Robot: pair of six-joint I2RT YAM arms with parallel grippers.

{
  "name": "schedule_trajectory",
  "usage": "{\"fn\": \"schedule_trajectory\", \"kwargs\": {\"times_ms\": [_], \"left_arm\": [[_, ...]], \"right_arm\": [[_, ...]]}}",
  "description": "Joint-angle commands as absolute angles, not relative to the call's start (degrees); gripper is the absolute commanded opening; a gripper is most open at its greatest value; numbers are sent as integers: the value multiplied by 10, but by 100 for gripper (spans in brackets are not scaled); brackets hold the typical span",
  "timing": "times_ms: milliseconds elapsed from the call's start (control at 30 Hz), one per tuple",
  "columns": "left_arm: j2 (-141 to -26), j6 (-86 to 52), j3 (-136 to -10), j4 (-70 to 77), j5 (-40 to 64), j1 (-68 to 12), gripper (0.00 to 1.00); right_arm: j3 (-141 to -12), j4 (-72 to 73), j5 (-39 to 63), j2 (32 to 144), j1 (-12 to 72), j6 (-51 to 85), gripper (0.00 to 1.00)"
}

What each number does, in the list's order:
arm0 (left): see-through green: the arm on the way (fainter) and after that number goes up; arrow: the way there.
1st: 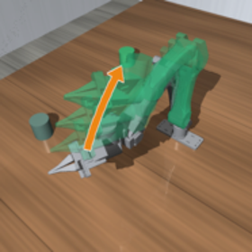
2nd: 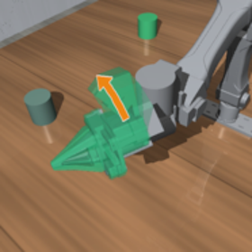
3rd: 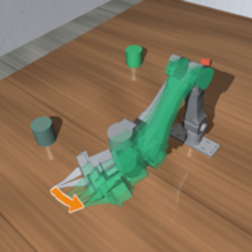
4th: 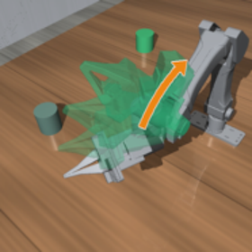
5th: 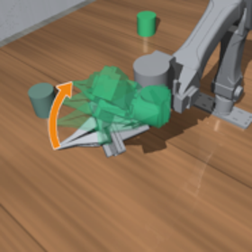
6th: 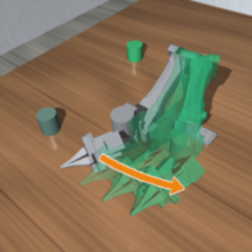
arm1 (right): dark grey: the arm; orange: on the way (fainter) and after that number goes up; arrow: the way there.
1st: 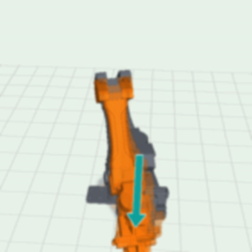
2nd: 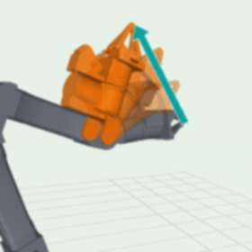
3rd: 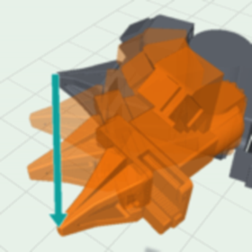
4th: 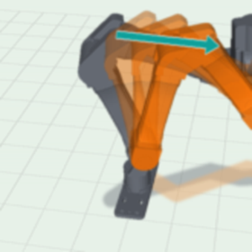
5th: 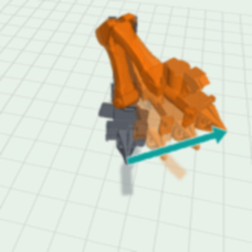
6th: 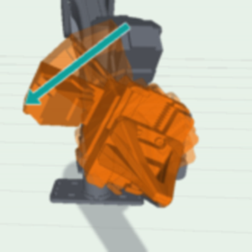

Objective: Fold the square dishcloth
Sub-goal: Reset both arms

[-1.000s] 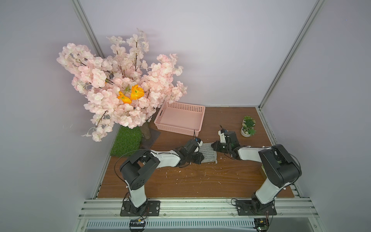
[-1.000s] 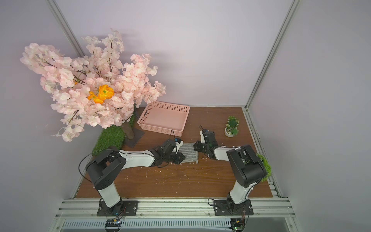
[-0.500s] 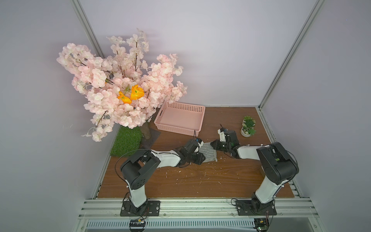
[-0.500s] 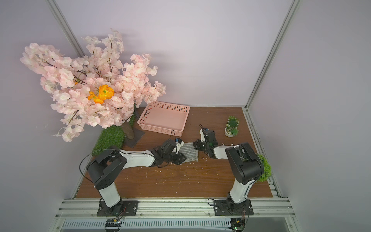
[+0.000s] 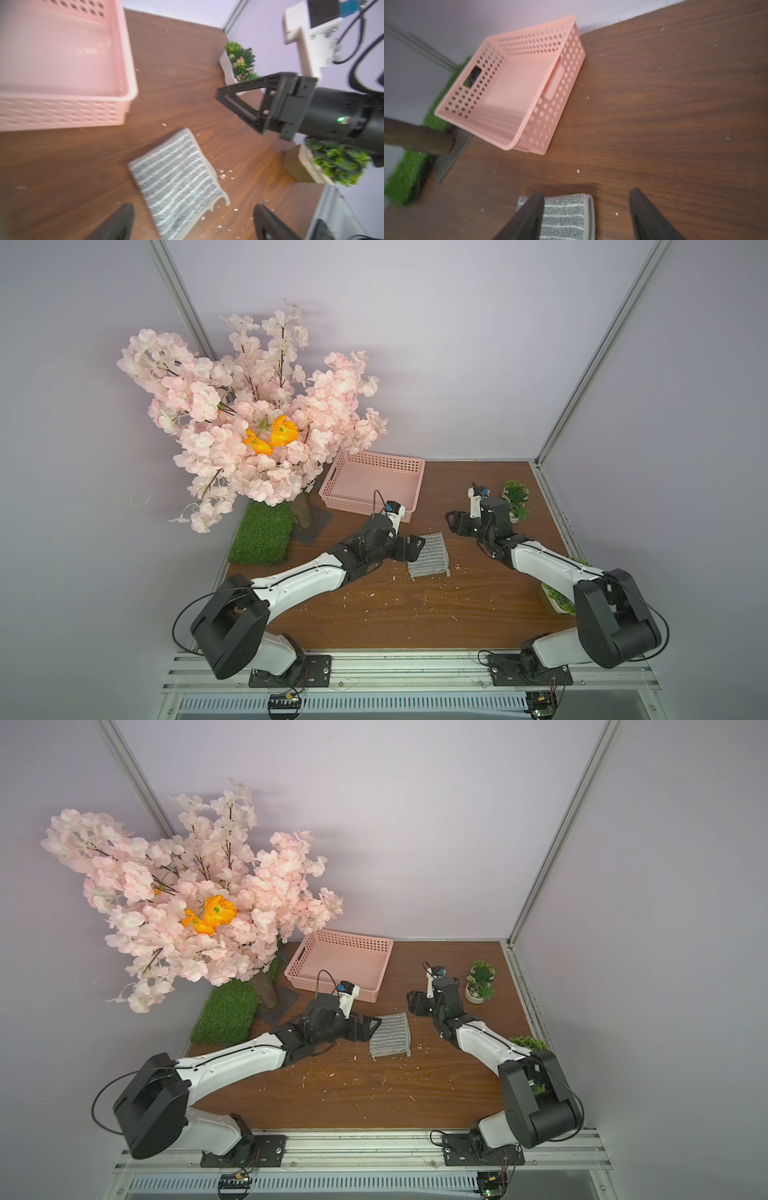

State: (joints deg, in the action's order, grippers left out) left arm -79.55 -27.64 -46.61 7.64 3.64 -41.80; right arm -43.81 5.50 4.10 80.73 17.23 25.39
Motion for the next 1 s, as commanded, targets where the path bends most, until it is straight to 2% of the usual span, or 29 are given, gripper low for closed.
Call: {"fn": "schedule_trajectory", "kwargs": {"times_ms": [0,33,67,333,633,767,967], "left_arm": [[-758,-285,-431,48,-66,-387,100],[-747,-285,-421,48,-85,-380,100],[-739,-285,-410,50,-98,-371,100],[-682,-308,-319,86,-135,-256,100],[-623,-310,-259,158,-145,-133,100],[-605,-299,-240,190,-146,-102,100],[-601,-234,-217,259,-171,-93,100]], "right_arm": [[-427,35,-58,761,166,224,88],[-423,35,-76,747,166,220,96],[-418,34,-97,733,165,216,99],[-378,70,-208,689,142,173,99],[-224,311,-254,654,130,93,99],[-175,417,-257,659,118,54,99],[-147,501,-228,716,71,50,99]]}}
